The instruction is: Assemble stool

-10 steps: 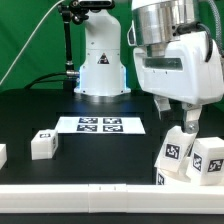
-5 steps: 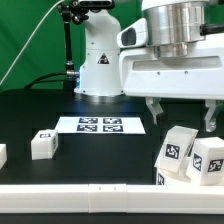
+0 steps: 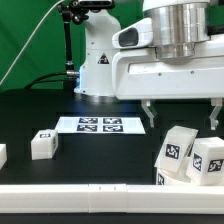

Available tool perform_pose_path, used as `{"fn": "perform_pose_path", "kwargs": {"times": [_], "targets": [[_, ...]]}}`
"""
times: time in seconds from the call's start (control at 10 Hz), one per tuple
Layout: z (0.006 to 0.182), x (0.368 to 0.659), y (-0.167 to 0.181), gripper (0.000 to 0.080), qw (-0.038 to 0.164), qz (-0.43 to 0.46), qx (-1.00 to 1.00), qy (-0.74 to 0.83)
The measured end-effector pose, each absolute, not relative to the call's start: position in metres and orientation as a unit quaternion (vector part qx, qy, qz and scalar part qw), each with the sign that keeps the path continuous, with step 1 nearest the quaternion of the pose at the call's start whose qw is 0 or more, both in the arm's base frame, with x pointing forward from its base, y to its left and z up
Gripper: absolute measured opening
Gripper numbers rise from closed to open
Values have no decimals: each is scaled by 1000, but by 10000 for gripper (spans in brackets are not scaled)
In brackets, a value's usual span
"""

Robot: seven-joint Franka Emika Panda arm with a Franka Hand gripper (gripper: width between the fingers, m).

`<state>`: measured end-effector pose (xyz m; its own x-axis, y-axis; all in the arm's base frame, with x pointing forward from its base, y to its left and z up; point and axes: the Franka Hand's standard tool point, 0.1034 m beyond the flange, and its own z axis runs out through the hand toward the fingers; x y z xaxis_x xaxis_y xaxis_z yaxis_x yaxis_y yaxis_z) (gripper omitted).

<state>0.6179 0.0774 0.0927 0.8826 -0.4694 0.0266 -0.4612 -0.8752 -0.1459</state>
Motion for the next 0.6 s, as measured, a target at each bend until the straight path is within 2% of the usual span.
{"fn": "perform_pose_path", "kwargs": {"times": [0.4,0.6], "targets": [[87,617,74,649,35,-72,-997,-8],[86,616,75,649,25,-72,-992,-102]]}}
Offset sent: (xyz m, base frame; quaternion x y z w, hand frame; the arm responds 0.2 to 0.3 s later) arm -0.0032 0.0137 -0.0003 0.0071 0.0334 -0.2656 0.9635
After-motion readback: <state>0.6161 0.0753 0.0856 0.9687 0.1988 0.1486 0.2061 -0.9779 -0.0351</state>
